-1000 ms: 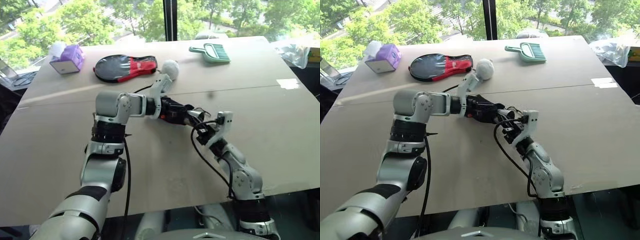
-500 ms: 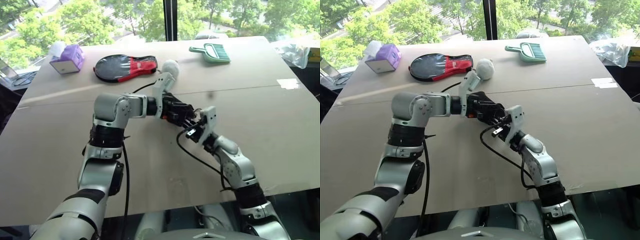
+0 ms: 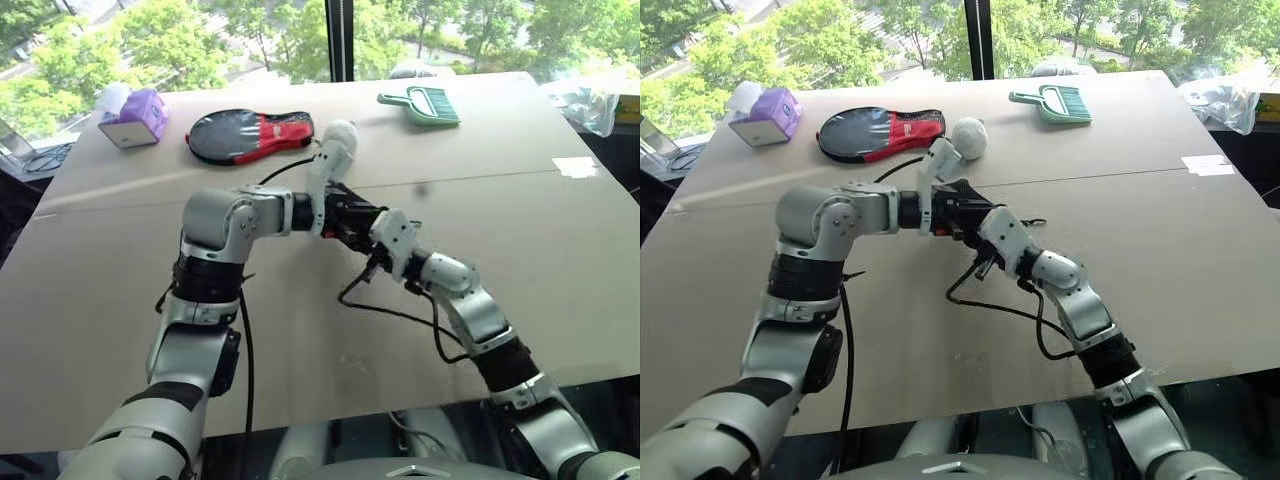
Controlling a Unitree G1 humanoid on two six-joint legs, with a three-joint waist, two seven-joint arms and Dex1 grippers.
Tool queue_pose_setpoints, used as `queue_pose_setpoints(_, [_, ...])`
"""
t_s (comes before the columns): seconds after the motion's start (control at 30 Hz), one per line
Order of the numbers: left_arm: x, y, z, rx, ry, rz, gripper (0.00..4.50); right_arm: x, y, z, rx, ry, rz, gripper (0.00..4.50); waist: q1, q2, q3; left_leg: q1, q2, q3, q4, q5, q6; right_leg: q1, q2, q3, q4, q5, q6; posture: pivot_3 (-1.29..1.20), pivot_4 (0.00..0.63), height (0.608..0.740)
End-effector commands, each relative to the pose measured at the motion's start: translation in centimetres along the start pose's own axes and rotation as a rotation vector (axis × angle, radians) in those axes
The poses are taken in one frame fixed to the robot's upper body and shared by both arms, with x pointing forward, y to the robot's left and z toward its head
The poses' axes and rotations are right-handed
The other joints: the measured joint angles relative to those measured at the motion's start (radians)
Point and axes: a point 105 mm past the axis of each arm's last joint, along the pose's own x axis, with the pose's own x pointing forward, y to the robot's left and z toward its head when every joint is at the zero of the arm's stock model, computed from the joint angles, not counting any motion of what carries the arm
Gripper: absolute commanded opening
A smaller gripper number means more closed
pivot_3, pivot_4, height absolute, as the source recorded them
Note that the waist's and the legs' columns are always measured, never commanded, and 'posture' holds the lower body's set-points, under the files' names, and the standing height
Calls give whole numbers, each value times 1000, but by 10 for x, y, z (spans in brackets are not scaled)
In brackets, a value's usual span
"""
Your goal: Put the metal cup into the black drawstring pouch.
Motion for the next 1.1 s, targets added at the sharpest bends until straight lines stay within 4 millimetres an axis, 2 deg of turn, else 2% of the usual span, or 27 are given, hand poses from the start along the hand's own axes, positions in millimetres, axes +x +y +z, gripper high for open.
queue_pose_setpoints(0.03, [-1, -26, 18, 50, -48, -89, 63, 12, 3, 23, -87, -70, 62, 0, 0, 0, 0, 0, 0, 0, 0, 0, 0, 0, 0, 0, 0, 0, 0, 0, 150, 740])
queue_pose_setpoints(0.13, [-3, -29, 16, 70, -43, -92, 63, 14, -13, 31, 132, -151, -21, 0, -4, 0, 0, 0, 1, 0, 0, 0, 0, 0, 0, 0, 0, 0, 0, 0, 150, 740])
queue_pose_setpoints(0.2, [-5, -30, 12, 82, -36, -88, 63, 13, -21, 25, 231, -151, -75, 0, -3, 0, 0, 0, 1, 0, -1, 0, 0, 0, 0, 0, 0, 0, 0, 0, 150, 740])
queue_pose_setpoints(0.37, [-1, -28, 4, 136, -53, -39, 63, 17, -8, 9, 221, -83, -53, 0, 5, 0, 0, 0, 0, -1, 0, 0, 0, 1, -1, 0, -1, 0, 0, 0, 150, 740])
queue_pose_setpoints(0.47, [0, -29, -6, 125, -50, -43, 63, 22, 6, -1, 117, -20, 1, 0, 6, 0, 0, 0, 0, -1, 0, 0, 0, 1, -1, -1, -1, 0, 0, 0, 150, 740])
queue_pose_setpoints(0.63, [-5, -16, -26, 152, -18, 18, 63, 23, 13, -15, 97, 25, 40, 0, -2, 0, 0, 2, 0, 0, -1, 0, 0, 1, 0, 0, 0, 0, 0, 0, 150, 740])
queue_pose_setpoints(0.73, [-7, -2, -37, 197, 18, 80, 0, 18, 4, -22, 25, 68, 6, 976, 1, 0, 0, 6, 0, 0, -2, 0, 0, 5, 0, 1, 0, 0, 0, 0, 150, 740])
queue_pose_setpoints(0.8, [-8, 4, -39, 186, 18, 108, 0, 13, 1, -21, 2, 76, 6, 1802, 3, 0, 0, 7, 0, 1, -2, 0, 0, 5, 0, 1, -1, 0, 0, 0, 150, 740])
queue_pose_setpoints(0.83, [-8, 6, -40, 182, 17, 115, 0, 9, -2, -19, -8, 77, -3, 2215, 7, 0, 0, 6, 0, 1, -2, 0, 0, 5, 0, 1, -1, 0, 0, 0, 150, 740])
queue_pose_setpoints(0.87, [-9, 8, -41, 183, 17, 123, 0, 5, -6, -18, -29, 86, -16, 2848, 7, 0, 0, 6, 0, 1, -2, 0, 0, 5, 0, 1, -1, 0, 0, 0, 150, 740])
queue_pose_setpoints(0.97, [-9, 16, -42, 183, 13, 156, 0, -10, -14, -9, -37, 95, -35, 3906, 9, 0, 0, 5, 0, 1, -2, 0, 0, 4, 0, 1, -1, 0, 0, 0, 150, 740])
queue_pose_setpoints(1.0, [-9, 17, -41, 182, 10, 158, 0, -16, -14, -4, -18, 92, -25, 4384, 10, 0, 0, 5, 0, 0, -2, 0, 0, 4, 0, 1, -1, 0, 0, 0, 150, 740])
queue_pose_setpoints(1.1, [-10, 25, -38, 179, -8, 183, 0, -36, -13, 15, 27, 71, -24, 4384, 19, 0, 0, 4, 0, 0, -2, 0, 0, 4, 0, 1, -1, 0, 0, 0, 150, 740])
